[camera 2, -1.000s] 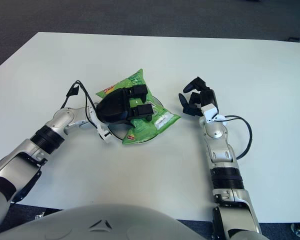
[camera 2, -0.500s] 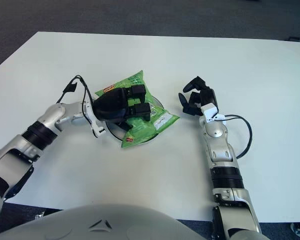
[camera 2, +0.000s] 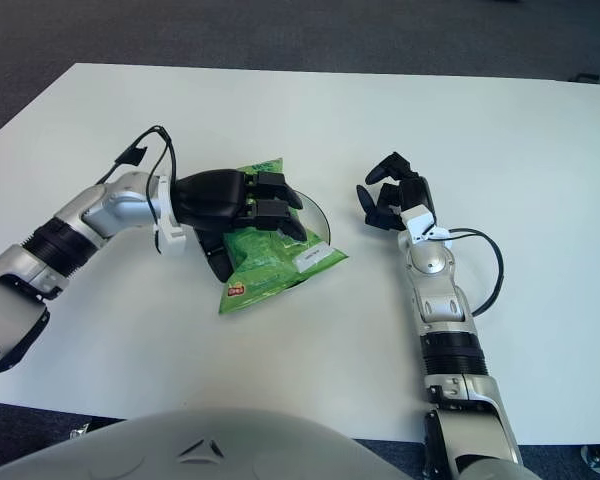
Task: Put the snack into the plate.
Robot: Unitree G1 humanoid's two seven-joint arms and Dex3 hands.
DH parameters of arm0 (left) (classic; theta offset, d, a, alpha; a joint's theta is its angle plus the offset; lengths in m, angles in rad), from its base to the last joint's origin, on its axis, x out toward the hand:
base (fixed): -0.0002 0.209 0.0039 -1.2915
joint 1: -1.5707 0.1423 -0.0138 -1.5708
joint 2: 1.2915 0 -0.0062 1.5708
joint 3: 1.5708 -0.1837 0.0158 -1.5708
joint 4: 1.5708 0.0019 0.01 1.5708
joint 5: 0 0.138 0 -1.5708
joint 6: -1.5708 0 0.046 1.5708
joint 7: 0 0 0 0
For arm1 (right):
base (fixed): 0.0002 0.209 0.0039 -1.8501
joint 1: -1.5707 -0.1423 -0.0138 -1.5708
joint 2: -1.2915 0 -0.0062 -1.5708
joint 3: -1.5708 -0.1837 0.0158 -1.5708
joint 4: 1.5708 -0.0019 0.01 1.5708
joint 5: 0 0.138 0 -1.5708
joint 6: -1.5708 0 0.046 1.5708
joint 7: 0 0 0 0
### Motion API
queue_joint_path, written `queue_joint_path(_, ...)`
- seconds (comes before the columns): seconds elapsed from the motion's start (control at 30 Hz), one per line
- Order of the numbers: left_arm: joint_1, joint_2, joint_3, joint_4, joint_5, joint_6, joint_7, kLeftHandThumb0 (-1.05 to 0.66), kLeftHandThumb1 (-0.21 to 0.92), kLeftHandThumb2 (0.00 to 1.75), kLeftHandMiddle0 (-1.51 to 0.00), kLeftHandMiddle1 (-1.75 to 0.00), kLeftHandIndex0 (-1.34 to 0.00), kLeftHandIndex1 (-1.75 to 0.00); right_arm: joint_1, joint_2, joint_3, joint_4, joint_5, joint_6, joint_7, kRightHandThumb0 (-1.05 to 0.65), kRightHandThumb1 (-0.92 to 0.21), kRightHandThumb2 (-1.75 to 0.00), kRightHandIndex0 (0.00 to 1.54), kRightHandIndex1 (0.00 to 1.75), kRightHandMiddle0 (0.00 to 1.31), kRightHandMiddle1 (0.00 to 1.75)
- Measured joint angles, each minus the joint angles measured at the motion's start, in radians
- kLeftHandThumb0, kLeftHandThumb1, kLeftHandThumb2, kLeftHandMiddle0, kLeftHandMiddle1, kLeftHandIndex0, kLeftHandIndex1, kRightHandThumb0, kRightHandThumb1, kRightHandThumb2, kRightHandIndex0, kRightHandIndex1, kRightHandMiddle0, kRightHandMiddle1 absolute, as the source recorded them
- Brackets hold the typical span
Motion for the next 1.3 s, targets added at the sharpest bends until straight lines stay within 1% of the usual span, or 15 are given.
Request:
queue_joint_path(0.13, -0.02, 0.031, 0.004, 0.012, -0.136, -0.037, -0.102, -1.04, 0.92, 0.6, -0.01, -0.02, 0.0, -0.03, -0.014, 0.0, -0.003, 0.021, 0.007, -0.004, 0.011, -0.4, -0.59, -0.97, 1.0, 1.75, 0.41, 1.75)
queue_joint_path(0.23, -0.021, 0.036, 0.031, 0.016, -0.18, -0.048, -0.137, -1.04, 0.92, 0.61, 0.0, -0.01, 0.0, -0.01, -0.027, -0.002, -0.01, 0.046, 0.013, -0.015, 0.021, -0.41, -0.58, -0.98, 1.01, 1.75, 0.41, 1.75)
queue_joint_path(0.33, -0.021, 0.025, 0.063, 0.027, -0.206, -0.057, -0.153, -1.05, 0.92, 0.56, 0.0, 0.0, 0.0, 0.0, -0.038, -0.007, -0.016, 0.069, 0.023, -0.027, 0.033, -0.41, -0.57, -1.0, 1.02, 1.75, 0.42, 1.75)
queue_joint_path(0.5, -0.019, 0.016, 0.098, 0.031, -0.29, -0.036, -0.207, -1.05, 0.92, 0.47, 0.0, 0.0, 0.0, 0.0, -0.048, -0.012, -0.019, 0.098, 0.032, -0.055, 0.044, -0.41, -0.56, -1.01, 1.02, 1.75, 0.43, 1.75)
queue_joint_path(0.6, -0.005, 0.025, 0.119, 0.022, -0.337, -0.019, -0.243, -1.03, 0.92, 0.45, 0.0, 0.0, 0.0, 0.0, -0.054, -0.011, -0.016, 0.109, 0.031, -0.065, 0.044, -0.41, -0.57, -0.99, 1.01, 1.75, 0.42, 1.75)
queue_joint_path(0.7, 0.024, 0.033, 0.148, 0.018, -0.365, -0.008, -0.27, -1.02, 0.92, 0.47, 0.0, 0.0, 0.0, 0.0, -0.055, -0.01, -0.013, 0.112, 0.03, -0.069, 0.041, -0.41, -0.58, -0.98, 1.0, 1.75, 0.41, 1.75)
queue_joint_path(0.83, 0.043, 0.031, 0.176, 0.019, -0.38, 0.048, -0.311, -1.03, 0.92, 0.49, 0.0, 0.0, 0.0, 0.0, -0.053, -0.011, -0.014, 0.112, 0.028, -0.069, 0.034, -0.4, -0.59, -0.97, 1.0, 1.75, 0.41, 1.75)
queue_joint_path(0.97, 0.044, 0.001, 0.222, 0.016, -0.38, 0.11, -0.321, -1.04, 0.92, 0.48, 0.0, 0.0, 0.0, 0.0, -0.049, -0.011, -0.014, 0.108, 0.025, -0.069, 0.024, -0.4, -0.59, -0.96, 0.99, 1.75, 0.4, 1.75)
queue_joint_path(1.03, 0.043, -0.022, 0.239, 0.012, -0.403, 0.147, -0.333, -1.04, 0.92, 0.47, 0.0, 0.0, 0.0, 0.0, -0.046, -0.012, -0.014, 0.103, 0.019, -0.069, 0.02, -0.4, -0.59, -0.96, 0.99, 1.75, 0.4, 1.75)
queue_joint_path(1.17, 0.043, -0.083, 0.26, 0.016, -0.521, 0.246, -0.418, -1.03, 0.92, 0.44, 0.0, 0.0, 0.0, 0.0, -0.038, -0.013, -0.012, 0.089, 0.005, -0.067, 0.015, -0.4, -0.59, -0.97, 0.99, 1.75, 0.41, 1.75)
queue_joint_path(1.3, 0.046, -0.153, 0.299, 0.042, -0.637, 0.371, -0.508, -1.01, 0.92, 0.41, 0.0, 0.0, -0.01, 0.0, -0.033, -0.011, -0.008, 0.074, -0.001, -0.057, 0.009, -0.4, -0.59, -0.97, 0.99, 1.75, 0.41, 1.75)
